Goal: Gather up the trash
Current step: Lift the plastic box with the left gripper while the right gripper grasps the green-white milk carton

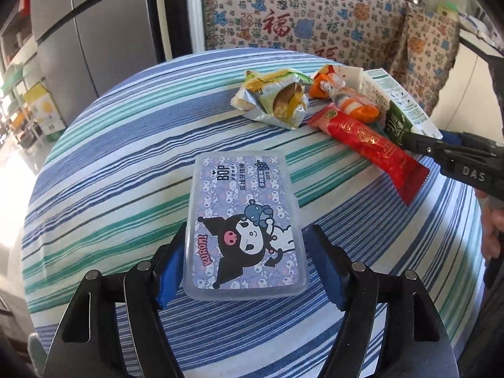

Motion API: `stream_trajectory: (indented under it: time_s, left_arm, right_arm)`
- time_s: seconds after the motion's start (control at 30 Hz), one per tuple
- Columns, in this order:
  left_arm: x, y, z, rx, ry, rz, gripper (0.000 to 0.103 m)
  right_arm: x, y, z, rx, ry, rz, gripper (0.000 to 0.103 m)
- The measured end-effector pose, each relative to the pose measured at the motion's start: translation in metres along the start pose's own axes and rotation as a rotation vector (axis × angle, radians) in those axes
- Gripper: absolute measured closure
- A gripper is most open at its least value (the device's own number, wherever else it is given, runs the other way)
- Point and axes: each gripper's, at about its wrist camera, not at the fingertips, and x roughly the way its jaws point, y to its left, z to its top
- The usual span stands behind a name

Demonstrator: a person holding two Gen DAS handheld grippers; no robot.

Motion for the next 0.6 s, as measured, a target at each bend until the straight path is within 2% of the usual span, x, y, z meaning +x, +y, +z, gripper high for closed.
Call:
stream_trajectory:
  time_s: [0.1,0.27,0.3,0.43,0.53,0.6]
  left_arm:
    - [0.000,-0.006,0.001,0.005,0.004,0.001,0.023]
    - [0.001,-0.011,0.000,0.010,0.025,0.016,0.015]
    - [0.001,-0.011,0.000,0.010,0.027,0.018,0.015]
    - [0.000,-0.013,-0.001,0.001,0.030,0.030,0.012]
    - [0.000,-0.010,-0.002,-0.011,0.031,0.037,0.011]
    - [0.000,-0.008,-0.004,-0.018,0.032,0.041,0.011]
  right_arm:
    - [-0.011,-0.020,-0.005,0.083,0.015,0.068,0.062]
    - [-0.043,-0.050,-0.031,0.272,0.069,0.325,0.062]
    - [-0.047,-0.056,-0.038,0.291,0.072,0.326,0.062]
    - [-0.048,-0.062,-0.052,0.212,0.081,0.208,0.062]
    - [-0.043,-0.088,-0.062,0.358,0.103,0.313,0.061]
    - [-0.039,-0.102,-0.066,0.432,0.098,0.346,0.060]
